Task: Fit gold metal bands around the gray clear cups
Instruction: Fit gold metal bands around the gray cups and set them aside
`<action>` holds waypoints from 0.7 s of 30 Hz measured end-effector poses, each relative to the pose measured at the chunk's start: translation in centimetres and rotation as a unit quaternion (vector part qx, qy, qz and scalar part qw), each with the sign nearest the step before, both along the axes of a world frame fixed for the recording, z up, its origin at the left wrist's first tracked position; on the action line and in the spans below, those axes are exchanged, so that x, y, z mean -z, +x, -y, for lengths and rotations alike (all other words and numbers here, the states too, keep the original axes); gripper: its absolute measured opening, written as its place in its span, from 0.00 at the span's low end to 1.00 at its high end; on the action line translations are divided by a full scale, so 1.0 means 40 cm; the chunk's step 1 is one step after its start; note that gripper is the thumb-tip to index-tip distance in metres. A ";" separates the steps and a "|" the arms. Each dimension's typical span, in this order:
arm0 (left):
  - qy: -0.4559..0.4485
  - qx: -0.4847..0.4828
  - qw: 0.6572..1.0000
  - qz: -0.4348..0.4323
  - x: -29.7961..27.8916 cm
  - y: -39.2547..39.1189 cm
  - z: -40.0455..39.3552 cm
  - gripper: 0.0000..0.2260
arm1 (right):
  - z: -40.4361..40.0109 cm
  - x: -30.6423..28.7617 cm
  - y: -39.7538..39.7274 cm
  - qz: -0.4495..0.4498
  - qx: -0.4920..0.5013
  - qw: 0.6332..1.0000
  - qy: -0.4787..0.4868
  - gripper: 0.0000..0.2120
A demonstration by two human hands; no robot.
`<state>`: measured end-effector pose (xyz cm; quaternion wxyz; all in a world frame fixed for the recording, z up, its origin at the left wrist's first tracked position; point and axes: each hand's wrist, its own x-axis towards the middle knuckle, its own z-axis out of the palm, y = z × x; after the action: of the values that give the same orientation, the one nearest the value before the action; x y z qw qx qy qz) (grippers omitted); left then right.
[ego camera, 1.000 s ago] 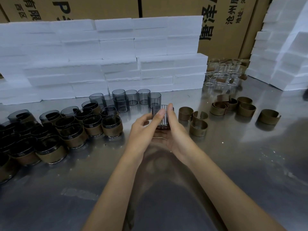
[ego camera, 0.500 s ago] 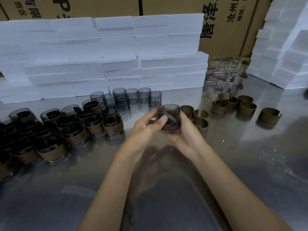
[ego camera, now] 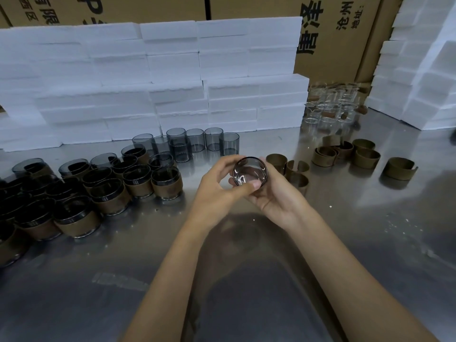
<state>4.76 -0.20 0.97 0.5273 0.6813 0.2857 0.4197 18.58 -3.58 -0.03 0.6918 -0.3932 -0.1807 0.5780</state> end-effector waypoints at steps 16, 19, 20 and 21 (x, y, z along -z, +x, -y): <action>0.036 -0.129 0.990 0.036 0.001 0.014 -0.003 0.07 | -0.004 0.001 -0.025 -0.003 -0.018 0.999 -0.026 0.23; 0.033 -0.108 0.994 0.005 -0.001 0.019 0.000 0.11 | -0.004 0.003 -0.014 -0.019 -0.007 1.000 -0.024 0.20; 0.033 -0.098 0.995 -0.001 -0.002 0.020 0.002 0.12 | -0.005 0.004 -0.011 -0.024 -0.002 0.999 -0.023 0.19; 0.031 -0.088 0.996 -0.002 -0.004 0.021 0.004 0.14 | -0.006 0.004 -0.008 -0.027 0.004 0.999 -0.023 0.18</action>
<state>5.60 -0.37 1.12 0.4661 0.6709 0.3323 0.4715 18.26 -3.35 -0.18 0.6895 -0.3939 -0.1468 0.5898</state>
